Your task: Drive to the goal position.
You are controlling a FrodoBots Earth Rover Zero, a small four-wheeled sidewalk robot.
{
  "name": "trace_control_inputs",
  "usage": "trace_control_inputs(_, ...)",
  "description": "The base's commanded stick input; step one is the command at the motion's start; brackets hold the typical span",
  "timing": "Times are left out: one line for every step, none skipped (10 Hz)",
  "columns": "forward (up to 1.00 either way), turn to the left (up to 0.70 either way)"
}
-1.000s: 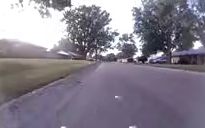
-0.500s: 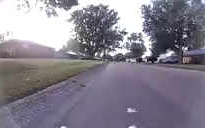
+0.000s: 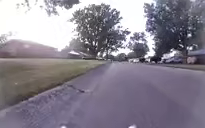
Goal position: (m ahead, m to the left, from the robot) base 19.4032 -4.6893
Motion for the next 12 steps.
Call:
trace_control_inputs(1.00,0.00)
trace_control_inputs(1.00,-0.09)
trace_control_inputs(1.00,-0.40)
trace_control_inputs(1.00,-0.40)
trace_control_inputs(1.00,-0.40)
trace_control_inputs(1.00,-0.40)
trace_control_inputs(1.00,-0.40)
trace_control_inputs(1.00,-0.40)
trace_control_inputs(1.00,-0.31)
trace_control_inputs(1.00,-0.06)
trace_control_inputs(1.00,0.00)
trace_control_inputs(1.00,0.00)
